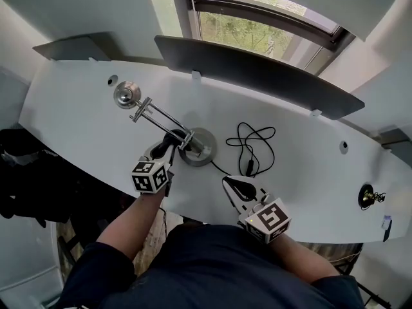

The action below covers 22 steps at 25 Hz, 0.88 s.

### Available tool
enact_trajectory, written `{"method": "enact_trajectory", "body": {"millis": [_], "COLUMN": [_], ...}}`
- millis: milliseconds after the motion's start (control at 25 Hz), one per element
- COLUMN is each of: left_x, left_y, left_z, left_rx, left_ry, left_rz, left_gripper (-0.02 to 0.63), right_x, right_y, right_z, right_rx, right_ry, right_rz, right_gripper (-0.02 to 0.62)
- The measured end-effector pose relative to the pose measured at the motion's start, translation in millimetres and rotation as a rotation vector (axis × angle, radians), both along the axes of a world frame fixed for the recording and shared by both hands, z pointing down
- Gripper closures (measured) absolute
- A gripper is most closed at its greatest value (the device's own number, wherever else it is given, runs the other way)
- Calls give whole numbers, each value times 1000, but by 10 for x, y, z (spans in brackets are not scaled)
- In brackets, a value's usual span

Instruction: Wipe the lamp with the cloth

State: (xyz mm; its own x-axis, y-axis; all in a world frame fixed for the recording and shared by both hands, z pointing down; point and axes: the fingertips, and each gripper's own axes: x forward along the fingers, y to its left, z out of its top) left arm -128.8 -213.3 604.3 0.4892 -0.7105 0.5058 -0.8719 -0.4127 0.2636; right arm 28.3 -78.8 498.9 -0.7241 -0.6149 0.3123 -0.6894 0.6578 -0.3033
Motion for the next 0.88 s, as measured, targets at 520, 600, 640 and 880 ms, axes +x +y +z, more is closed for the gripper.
{"method": "enact_trajectory", "body": {"millis": [520,600,640,880], "left_x": [-16,25,42,67], "left_y": [911,1016,1060,1292], "left_z": [-688,-856,-943,-1466], "left_rx": [37,57,69,151], "left_ry": [114,142,156,212], "left_rz": [32,40,44,65], "left_gripper": [548,548,548,548], "right_x": [-415,-486,-518,-658], "right_y": [42,61,70,93], "right_z": [-388,-426,-436,-475], "right_rx": [92,103,107,124], "right_ry": [-27,-27,-25,-24], "right_rz": [-85,-110,-122,-159], "right_gripper": [586,586,586,586]}}
